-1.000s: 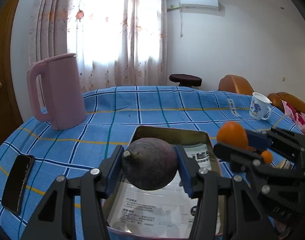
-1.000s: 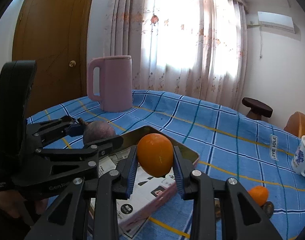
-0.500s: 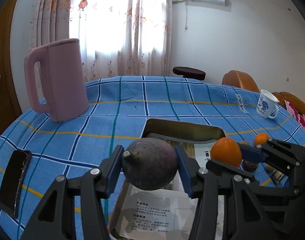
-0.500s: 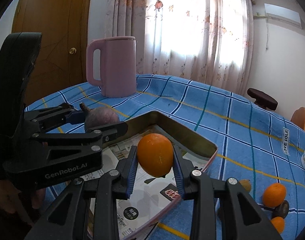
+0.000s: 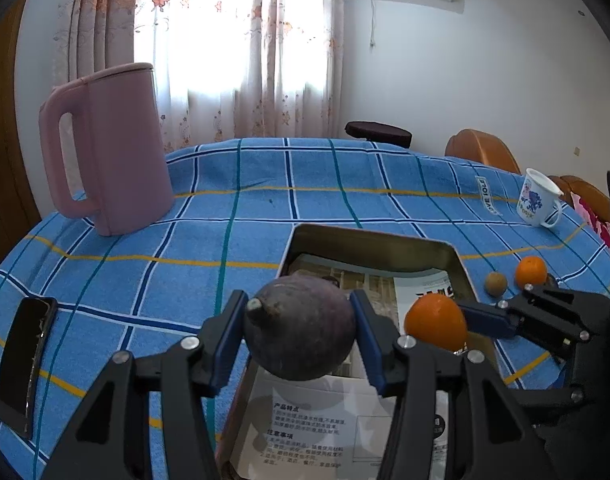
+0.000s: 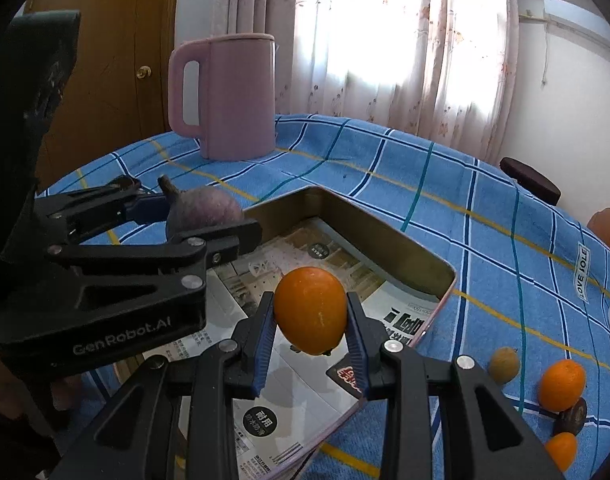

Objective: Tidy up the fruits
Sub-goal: 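Carry the purple fruit with the left tool while the right tool carries the orange over the tin, then open both tools to drop the purple fruit and orange into the tin, then grasp a picture-wrapped cylinder with the left tool while the right tool grasps a dark brown cylinder, then carry both cylinders over the tin box, left and right tools together, then open both tools to drop the two cylinders into the tin, then grasp a brown round fruit with the left tool while the right tool grasps an orange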

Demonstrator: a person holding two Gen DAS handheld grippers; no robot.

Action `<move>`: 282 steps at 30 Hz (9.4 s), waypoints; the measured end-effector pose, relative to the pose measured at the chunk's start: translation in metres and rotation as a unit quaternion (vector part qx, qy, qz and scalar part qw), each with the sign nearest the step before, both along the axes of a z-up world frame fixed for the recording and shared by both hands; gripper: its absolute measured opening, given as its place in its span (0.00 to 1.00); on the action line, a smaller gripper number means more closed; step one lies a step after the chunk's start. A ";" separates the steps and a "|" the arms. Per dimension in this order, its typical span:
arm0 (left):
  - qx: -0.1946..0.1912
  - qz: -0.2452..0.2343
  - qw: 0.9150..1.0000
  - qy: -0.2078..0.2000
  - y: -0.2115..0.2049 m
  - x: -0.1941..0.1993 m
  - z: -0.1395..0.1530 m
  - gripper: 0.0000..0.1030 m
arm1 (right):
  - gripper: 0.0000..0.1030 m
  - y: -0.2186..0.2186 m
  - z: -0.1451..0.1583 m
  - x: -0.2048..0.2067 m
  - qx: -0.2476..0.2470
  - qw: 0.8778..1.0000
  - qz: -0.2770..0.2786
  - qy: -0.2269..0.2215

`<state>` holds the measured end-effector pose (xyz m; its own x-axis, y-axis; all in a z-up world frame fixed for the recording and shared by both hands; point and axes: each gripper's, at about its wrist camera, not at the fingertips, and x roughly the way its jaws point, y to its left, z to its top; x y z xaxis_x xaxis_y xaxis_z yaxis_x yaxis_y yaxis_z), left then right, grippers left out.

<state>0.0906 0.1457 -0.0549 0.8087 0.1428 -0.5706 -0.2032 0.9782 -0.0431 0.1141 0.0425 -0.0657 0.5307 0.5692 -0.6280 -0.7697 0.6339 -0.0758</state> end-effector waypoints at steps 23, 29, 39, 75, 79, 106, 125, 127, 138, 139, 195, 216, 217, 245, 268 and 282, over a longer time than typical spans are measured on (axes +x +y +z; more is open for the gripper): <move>0.021 -0.011 0.997 -0.072 -0.033 -0.035 0.044 0.82 | 0.57 -0.103 0.014 -0.024 0.028 0.998 -0.056 -0.025; 0.014 -0.076 0.994 -0.071 -0.092 -0.031 0.044 0.85 | 0.57 -0.195 0.015 -0.027 0.030 0.985 -0.164 -0.048; 0.000 -0.166 0.986 0.008 -0.176 0.003 0.007 0.85 | 0.57 -0.262 -0.007 0.000 0.020 0.970 -0.244 -0.006; -0.033 -0.262 0.962 0.067 -0.230 0.018 -0.025 0.44 | 0.37 -0.262 -0.018 -0.005 0.022 0.976 -0.216 -0.004; -0.022 -0.256 0.965 0.052 -0.229 0.013 -0.021 0.44 | 0.36 -0.262 -0.015 -0.010 0.031 0.976 -0.213 -0.018; 0.016 -0.223 0.975 -0.013 -0.216 -0.009 -0.004 0.44 | 0.36 -0.269 -0.004 -0.033 0.085 0.971 -0.202 -0.096; 0.049 -0.198 0.977 -0.065 -0.211 -0.022 0.011 0.44 | 0.36 -0.271 0.001 -0.044 0.111 0.965 -0.192 -0.137; 0.051 -0.196 0.977 -0.070 -0.211 -0.024 0.013 0.44 | 0.36 -0.272 0.001 -0.045 0.114 0.965 -0.192 -0.140; 0.071 -0.179 0.977 -0.093 -0.207 -0.032 0.021 0.44 | 0.36 -0.261 0.011 -0.053 0.126 0.964 -0.171 -0.161; 0.070 -0.177 0.977 -0.094 -0.205 -0.031 0.022 0.44 | 0.36 -0.259 0.012 -0.053 0.126 0.964 -0.169 -0.160; -0.007 0.002 1.000 -0.023 0.005 -0.010 0.007 0.44 | 0.37 -0.019 0.004 -0.018 0.053 0.997 0.046 -0.013; -0.003 -0.005 0.999 -0.050 -0.022 -0.020 0.021 0.74 | 0.52 -0.093 0.016 -0.013 0.068 0.997 -0.023 -0.009; 0.000 -0.013 0.999 -0.052 -0.030 -0.021 0.023 0.74 | 0.52 -0.108 0.017 -0.012 0.065 0.997 -0.043 -0.018; 0.039 -0.146 0.988 0.028 -0.174 0.034 -0.006 0.74 | 0.50 -0.212 -0.015 0.063 0.026 0.976 -0.191 0.096; 0.023 -0.175 0.977 0.122 -0.186 0.075 -0.030 0.43 | 0.37 -0.222 -0.003 0.052 0.066 0.977 -0.189 0.068; 0.006 -0.174 0.982 0.068 -0.177 0.060 -0.017 0.43 | 0.37 -0.228 0.007 0.040 0.096 0.978 -0.180 0.039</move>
